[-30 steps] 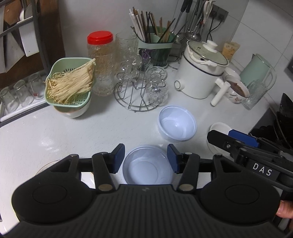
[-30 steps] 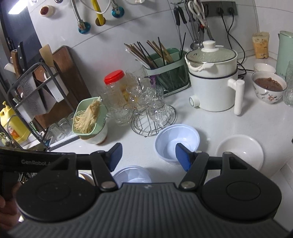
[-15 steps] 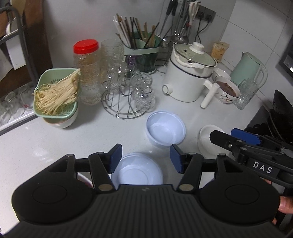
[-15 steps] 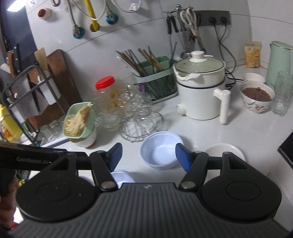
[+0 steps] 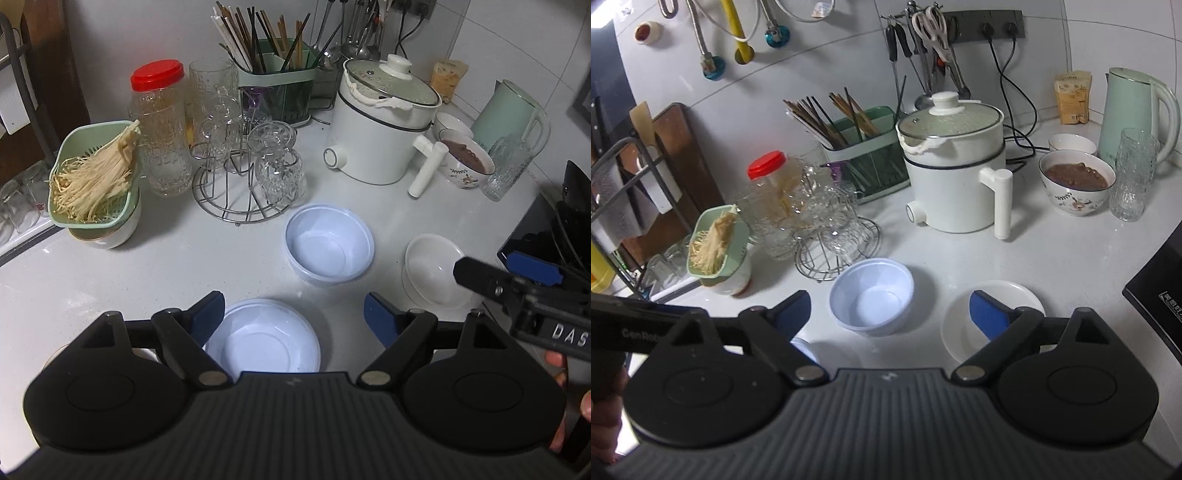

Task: Organize plates and bowls
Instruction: 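Move both open grippers to the smaller pale blue bowl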

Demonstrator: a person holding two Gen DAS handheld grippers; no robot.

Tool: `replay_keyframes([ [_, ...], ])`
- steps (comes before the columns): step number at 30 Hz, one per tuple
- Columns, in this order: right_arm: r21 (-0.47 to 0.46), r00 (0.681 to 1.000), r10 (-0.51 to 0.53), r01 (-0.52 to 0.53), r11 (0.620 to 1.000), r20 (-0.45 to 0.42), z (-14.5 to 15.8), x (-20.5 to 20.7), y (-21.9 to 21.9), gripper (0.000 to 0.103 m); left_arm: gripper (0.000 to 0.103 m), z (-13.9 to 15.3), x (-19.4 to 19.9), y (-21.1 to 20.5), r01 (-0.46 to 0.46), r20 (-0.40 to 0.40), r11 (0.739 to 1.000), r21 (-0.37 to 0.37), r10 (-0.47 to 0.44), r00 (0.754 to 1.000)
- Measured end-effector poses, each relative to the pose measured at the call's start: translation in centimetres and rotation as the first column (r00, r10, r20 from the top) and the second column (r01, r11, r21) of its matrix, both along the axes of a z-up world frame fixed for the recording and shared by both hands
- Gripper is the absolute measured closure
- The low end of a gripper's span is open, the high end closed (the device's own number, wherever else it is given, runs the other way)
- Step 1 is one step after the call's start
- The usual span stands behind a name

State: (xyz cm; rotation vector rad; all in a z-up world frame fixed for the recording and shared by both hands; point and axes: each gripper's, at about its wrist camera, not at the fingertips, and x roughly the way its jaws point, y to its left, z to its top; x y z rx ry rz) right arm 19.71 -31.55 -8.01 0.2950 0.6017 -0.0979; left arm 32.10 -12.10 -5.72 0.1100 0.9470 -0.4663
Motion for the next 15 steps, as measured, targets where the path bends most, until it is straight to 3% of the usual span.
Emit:
replay_keyframes([
  [7, 0.009, 1.0, 0.027, -0.027, 1.0, 0.005, -0.8, 0.9, -0.4, 0.009, 0.015, -0.2, 1.4, -1.4, 0.015, 0.01, 1.0, -0.002, -0.015, 1.0],
  [12, 0.01, 0.999, 0.019, -0.019, 1.0, 0.027, -0.8, 2.1, -1.0, 0.009, 0.013, -0.7, 2.9, -2.2, 0.026, 0.026, 0.999, 0.046, -0.028, 0.999],
  [15, 0.009, 0.999, 0.002, -0.003, 1.0, 0.032, -0.5, 3.0, -1.5, 0.009, 0.008, -0.9, 3.9, -2.0, 0.015, 0.024, 0.999, 0.042, -0.016, 1.0],
])
